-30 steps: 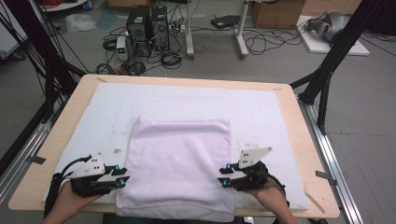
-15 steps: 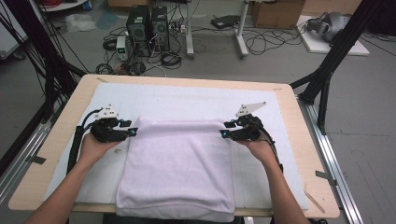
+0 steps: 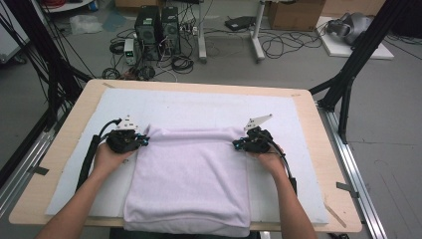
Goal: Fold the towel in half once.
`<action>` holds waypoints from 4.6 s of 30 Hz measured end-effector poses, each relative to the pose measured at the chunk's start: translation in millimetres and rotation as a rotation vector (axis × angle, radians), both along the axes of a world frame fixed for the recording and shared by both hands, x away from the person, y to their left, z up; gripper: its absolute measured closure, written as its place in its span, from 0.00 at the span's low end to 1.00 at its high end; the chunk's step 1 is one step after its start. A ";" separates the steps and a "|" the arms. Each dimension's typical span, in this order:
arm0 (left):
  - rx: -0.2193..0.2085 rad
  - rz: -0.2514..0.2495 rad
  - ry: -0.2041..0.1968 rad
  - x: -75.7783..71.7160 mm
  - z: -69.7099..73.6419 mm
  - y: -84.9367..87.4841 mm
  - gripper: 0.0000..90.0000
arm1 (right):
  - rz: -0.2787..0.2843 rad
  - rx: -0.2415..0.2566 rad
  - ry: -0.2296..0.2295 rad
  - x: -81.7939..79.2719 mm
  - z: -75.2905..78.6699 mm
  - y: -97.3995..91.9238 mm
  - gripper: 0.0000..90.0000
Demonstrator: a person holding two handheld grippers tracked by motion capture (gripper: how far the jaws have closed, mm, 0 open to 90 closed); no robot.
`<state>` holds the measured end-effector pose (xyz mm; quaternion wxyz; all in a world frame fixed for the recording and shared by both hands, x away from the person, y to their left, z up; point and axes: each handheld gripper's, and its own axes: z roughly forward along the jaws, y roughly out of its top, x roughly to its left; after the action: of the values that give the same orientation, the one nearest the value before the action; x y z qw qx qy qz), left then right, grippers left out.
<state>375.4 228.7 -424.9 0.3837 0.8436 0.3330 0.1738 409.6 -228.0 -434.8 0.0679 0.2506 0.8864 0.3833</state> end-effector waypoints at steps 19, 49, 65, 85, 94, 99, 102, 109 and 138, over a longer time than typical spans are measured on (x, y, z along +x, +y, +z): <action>-0.040 0.006 0.005 -2.6 9.0 -2.3 0.68 | -0.069 0.030 -0.079 -1.1 18.0 -4.1 0.74; -0.052 0.070 0.008 19.2 4.9 0.6 0.69 | -0.054 0.004 -0.077 3.6 19.4 -0.4 0.73; -0.055 0.262 -0.076 26.8 5.2 3.9 0.88 | -0.252 -0.026 -0.177 20.3 39.7 -13.2 0.94; -0.051 0.188 0.079 76.2 -16.2 -9.0 0.86 | -0.175 0.026 0.032 48.3 -7.9 -14.9 0.87; 0.005 0.253 -0.068 87.3 28.2 -11.2 0.94 | -0.170 -0.035 -0.087 64.1 48.7 -6.7 0.95; -0.019 0.256 -0.191 101.6 89.2 -9.5 0.94 | -0.215 -0.018 -0.190 79.6 107.0 -5.5 0.95; 0.008 0.275 -0.184 110.5 95.3 -12.5 0.68 | -0.280 0.010 -0.220 88.4 112.9 -6.2 0.71; 0.004 0.233 -0.102 93.6 59.1 1.7 0.61 | -0.241 -0.021 -0.089 76.2 79.5 -12.0 0.54; -0.064 -0.112 -0.105 -112.7 6.4 5.1 0.65 | 0.073 0.105 -0.120 -124.8 14.5 -18.0 0.76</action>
<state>262.8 233.8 -418.5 0.4368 0.8379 0.2699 0.1853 284.8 -246.0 -420.2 0.0934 0.1980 0.8679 0.4458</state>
